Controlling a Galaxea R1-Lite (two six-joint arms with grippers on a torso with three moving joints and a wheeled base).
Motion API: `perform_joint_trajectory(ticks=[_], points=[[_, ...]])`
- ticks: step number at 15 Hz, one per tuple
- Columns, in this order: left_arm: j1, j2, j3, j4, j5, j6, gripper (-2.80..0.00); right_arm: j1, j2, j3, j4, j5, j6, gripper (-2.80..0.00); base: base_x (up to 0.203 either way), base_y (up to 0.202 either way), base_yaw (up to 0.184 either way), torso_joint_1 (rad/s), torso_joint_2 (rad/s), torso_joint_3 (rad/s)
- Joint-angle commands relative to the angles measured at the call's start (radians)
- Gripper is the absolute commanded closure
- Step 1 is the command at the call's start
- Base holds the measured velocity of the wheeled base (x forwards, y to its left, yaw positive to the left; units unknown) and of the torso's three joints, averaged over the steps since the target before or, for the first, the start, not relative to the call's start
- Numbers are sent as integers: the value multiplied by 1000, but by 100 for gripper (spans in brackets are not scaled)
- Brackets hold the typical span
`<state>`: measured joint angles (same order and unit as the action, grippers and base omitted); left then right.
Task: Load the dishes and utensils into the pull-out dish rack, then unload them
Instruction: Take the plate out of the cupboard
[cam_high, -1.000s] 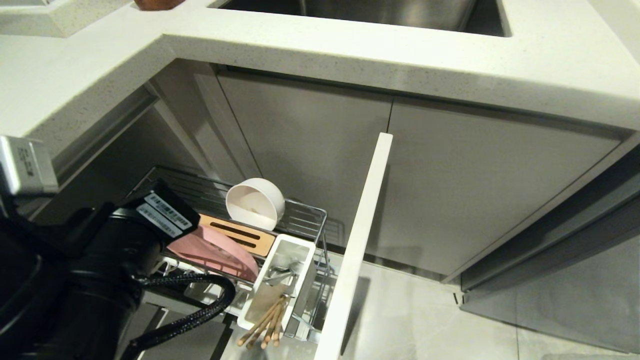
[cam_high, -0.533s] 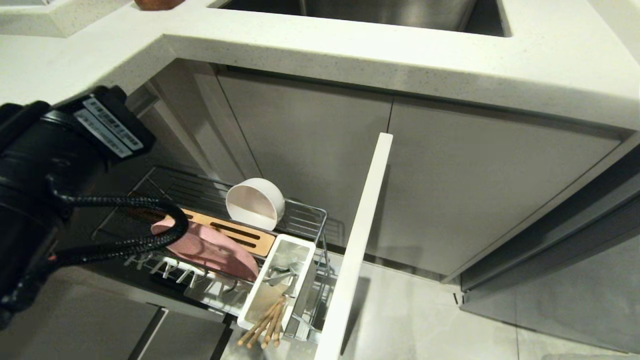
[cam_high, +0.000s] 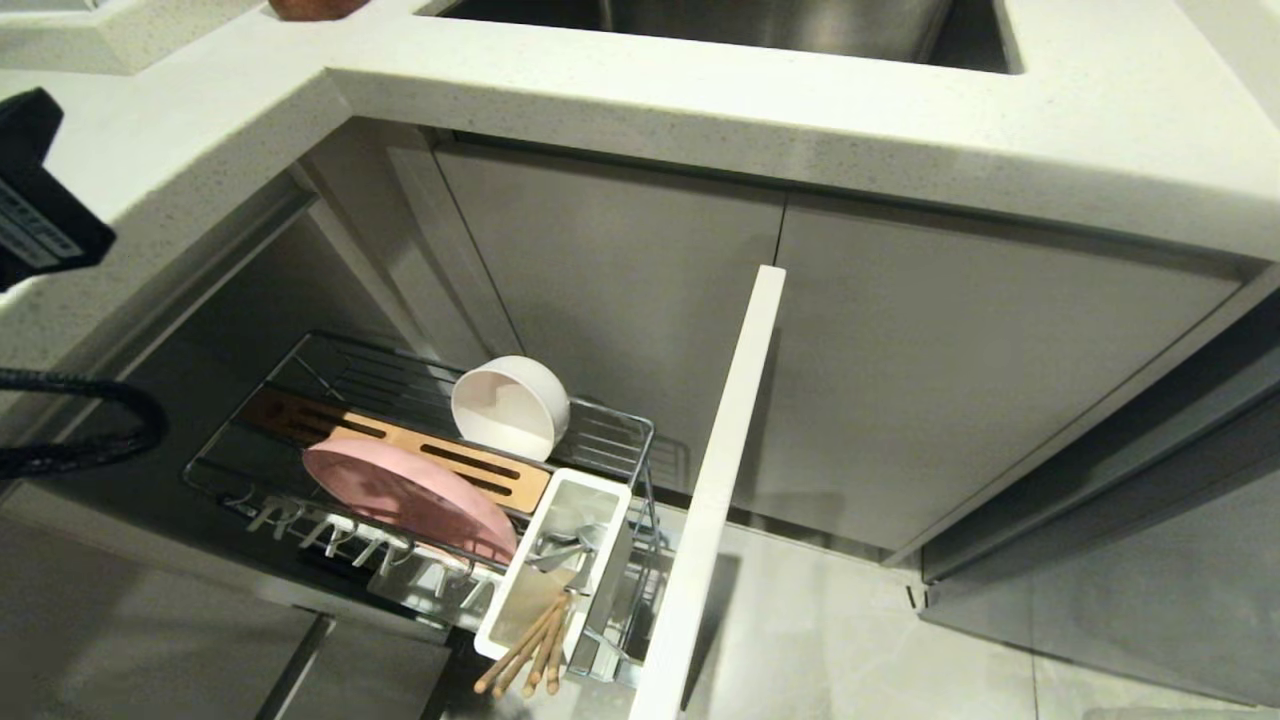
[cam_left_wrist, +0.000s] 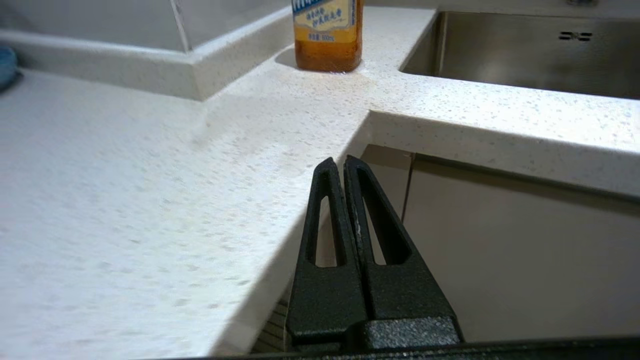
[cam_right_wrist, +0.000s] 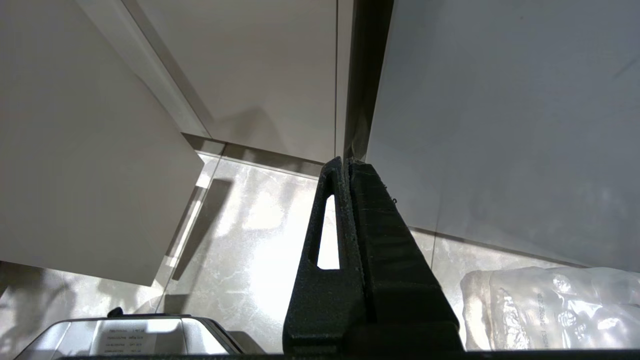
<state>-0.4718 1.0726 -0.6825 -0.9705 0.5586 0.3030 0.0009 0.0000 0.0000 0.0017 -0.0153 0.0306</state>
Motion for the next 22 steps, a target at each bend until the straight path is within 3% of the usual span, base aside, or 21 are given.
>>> perform_joint_trajectory(ticks=[1, 8, 12, 17, 22], points=[[45, -107, 22, 42, -29, 2, 0, 0, 0, 2, 0, 0, 0, 0, 0, 0, 0, 0, 0, 0], [225, -368, 206, 190, -125, -16, 0, 0, 0, 3, 0, 0, 0, 0, 0, 0, 0, 0, 0, 0], [373, -578, 264, 419, -277, -71, 0, -1, 0, 2, 0, 0, 0, 0, 0, 0, 0, 0, 0, 0], [467, -846, 321, 744, -418, -109, 0, -1, 0, 2, 0, 0, 0, 0, 0, 0, 0, 0, 0, 0], [479, -1076, 412, 981, -448, -133, 0, -1, 0, 2, 0, 0, 0, 0, 0, 0, 0, 0, 0, 0]])
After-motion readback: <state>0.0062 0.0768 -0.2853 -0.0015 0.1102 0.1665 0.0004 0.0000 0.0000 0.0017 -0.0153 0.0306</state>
